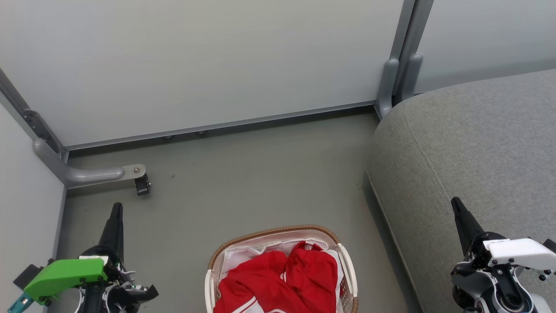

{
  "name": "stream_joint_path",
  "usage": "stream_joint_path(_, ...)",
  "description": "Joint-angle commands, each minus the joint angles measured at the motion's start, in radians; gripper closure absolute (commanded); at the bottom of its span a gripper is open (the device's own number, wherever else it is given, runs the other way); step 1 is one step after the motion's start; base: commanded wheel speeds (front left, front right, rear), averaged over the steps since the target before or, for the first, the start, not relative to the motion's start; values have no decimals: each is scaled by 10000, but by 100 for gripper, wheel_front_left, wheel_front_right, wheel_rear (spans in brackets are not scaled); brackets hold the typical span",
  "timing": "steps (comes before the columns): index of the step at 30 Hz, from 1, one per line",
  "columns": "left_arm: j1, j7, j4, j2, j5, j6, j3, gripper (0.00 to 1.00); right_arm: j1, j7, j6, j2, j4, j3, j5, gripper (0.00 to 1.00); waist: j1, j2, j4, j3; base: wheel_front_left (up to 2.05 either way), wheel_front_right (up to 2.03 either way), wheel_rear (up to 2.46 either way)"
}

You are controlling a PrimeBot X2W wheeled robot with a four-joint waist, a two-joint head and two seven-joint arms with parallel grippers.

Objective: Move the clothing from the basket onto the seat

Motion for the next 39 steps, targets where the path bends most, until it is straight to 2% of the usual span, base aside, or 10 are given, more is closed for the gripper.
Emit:
stream_joint_path(1, -158, 9, -3, 84, 17, -20, 23, 100, -100, 14, 26, -59, 18, -23, 24, 100, 0, -1, 0, 0, 0, 0, 0)
stream_joint_path(3, -158, 9, -3, 84, 17, -20, 23, 100, -100, 14, 26, -59, 18, -23, 24, 100, 0, -1, 0, 0, 0, 0, 0)
stream_joint_path(4, 10, -1, 26, -10, 1, 0, -7, 0, 15, -2, 0, 8, 27, 5, -3, 0, 0, -1, 0, 0, 0, 0, 0)
stream_joint_path(9, 290, -35, 407, -102, 14, 0, -89, 0, 311, -34, -4, 140, 396, 57, -22, 0, 0, -1, 0, 3, 0, 0, 0)
stream_joint_path(23, 385, -721, 74, -74, 652, 0, -790, 0, 333, -719, -3, 104, 524, 110, -909, 0, 0, -1, 5, 11, 0, 0, 0)
stream_joint_path(31, 413, -1065, 7, -58, 1669, 0, -986, 0, 362, -1064, -3, 86, 330, -7, -2145, 0, 0, -1, 8, 3, 0, 0, 0)
stream_joint_path(39, 397, -1388, -146, -43, 3153, 4, -947, 0, 459, -1387, -2, 68, 59, -75, -3570, 0, 0, -1, 11, 12, 0, 0, 0)
